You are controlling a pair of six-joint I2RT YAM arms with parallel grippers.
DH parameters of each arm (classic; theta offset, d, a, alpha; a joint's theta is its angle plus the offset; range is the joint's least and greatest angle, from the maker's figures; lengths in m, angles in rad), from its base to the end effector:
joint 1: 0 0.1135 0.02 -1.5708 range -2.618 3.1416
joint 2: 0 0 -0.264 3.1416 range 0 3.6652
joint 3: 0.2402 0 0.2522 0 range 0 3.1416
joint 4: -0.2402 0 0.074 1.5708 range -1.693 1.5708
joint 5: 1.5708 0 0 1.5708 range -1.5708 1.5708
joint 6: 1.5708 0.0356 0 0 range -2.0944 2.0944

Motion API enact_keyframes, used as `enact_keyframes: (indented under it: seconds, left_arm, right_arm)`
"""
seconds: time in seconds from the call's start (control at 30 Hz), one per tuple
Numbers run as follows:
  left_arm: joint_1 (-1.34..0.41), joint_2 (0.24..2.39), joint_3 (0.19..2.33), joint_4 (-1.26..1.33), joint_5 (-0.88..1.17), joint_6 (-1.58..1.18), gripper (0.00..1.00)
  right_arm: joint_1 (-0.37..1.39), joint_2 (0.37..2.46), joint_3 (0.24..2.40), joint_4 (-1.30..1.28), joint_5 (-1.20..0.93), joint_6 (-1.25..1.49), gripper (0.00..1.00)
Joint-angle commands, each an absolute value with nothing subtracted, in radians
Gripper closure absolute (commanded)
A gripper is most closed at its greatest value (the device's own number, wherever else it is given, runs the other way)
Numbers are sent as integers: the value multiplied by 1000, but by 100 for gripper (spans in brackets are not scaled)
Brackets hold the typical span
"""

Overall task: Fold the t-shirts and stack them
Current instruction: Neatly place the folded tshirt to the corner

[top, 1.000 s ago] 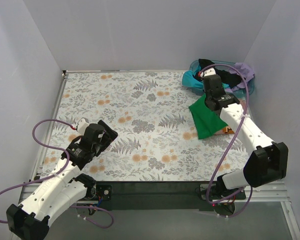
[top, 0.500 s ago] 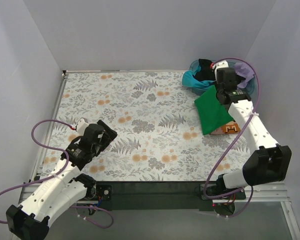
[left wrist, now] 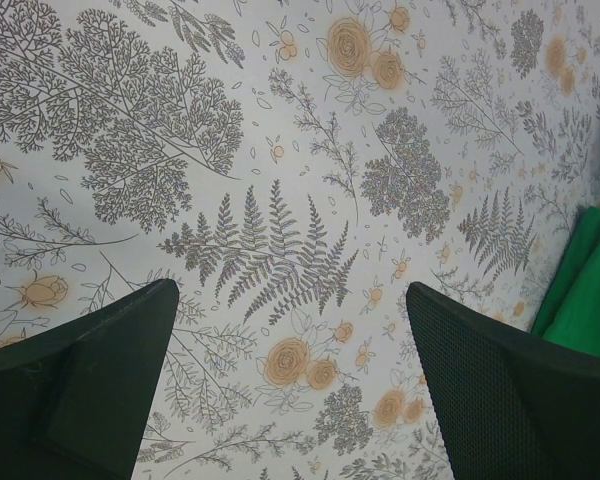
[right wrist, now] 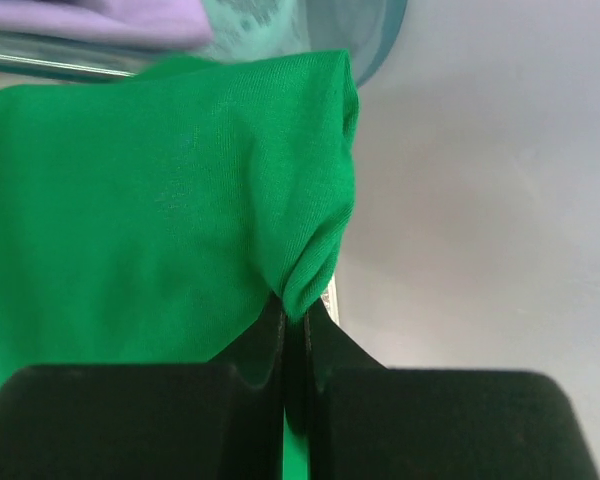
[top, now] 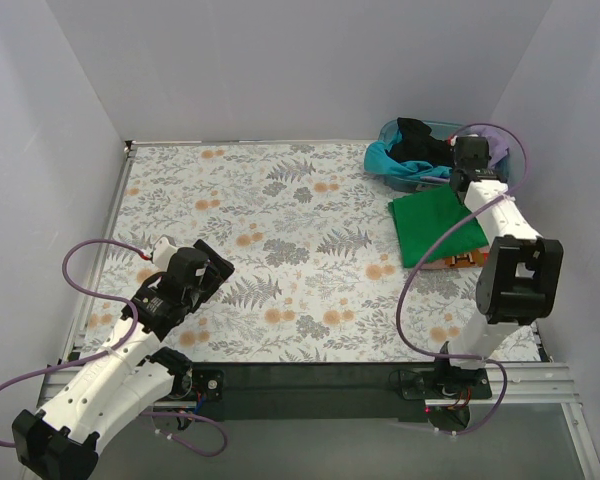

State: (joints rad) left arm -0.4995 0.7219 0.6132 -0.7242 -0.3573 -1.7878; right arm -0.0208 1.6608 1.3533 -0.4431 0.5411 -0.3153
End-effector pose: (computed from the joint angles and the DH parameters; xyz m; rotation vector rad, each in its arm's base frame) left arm 0.1325 -0.0581 0.2416 -1.6008 1.8480 -0.6759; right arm 0.3713 -0.0261 0.2882 -0.0632 2.3185 -0.7971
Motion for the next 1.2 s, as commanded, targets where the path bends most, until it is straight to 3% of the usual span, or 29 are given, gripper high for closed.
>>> enact_keyframes:
  seconds: [0.0, 0.2, 0.23, 0.27, 0.33, 0.37, 0.6, 0.73, 1.0, 1.17]
  left_arm:
    - [-500, 713, 615, -713, -393, -1790, 2]
    - [-502, 712, 615, -719, -396, -1796, 2]
    - [-500, 712, 615, -719, -400, -1795, 2]
    - [-502, 712, 612, -716, -400, -1798, 2]
    - [-500, 716, 612, -715, -400, -1796, 2]
    - [-502, 718, 614, -716, -400, -1796, 2]
    - [-500, 739, 635, -733, -399, -1799, 2]
    - [-500, 768, 653, -744, -378, -1805, 2]
    - [-500, 770, 678, -756, -302, -1790, 2]
    - [-500, 744, 669, -805, -324, -1808, 2]
  right_arm:
    - [-51, 1754, 1384, -341, 662, -287, 94]
    - [-86, 1914, 1465, -330, 776, -215, 44]
    - [-86, 1911, 1465, -336, 778, -174, 40]
    - [-86, 1902, 1463, -336, 769, -155, 23]
    - [-86, 1847, 1456, -340, 730, -95, 13]
    - [-86, 1821, 1454, -345, 707, -75, 2]
    - [-86, 1489, 1379, -536, 318, 132, 2]
    - [-86, 1260, 1075, -534, 36, 244, 2]
    - [-83, 838, 623, -499, -73, 319, 2]
    - [-83, 697, 480, -486, -42, 360, 2]
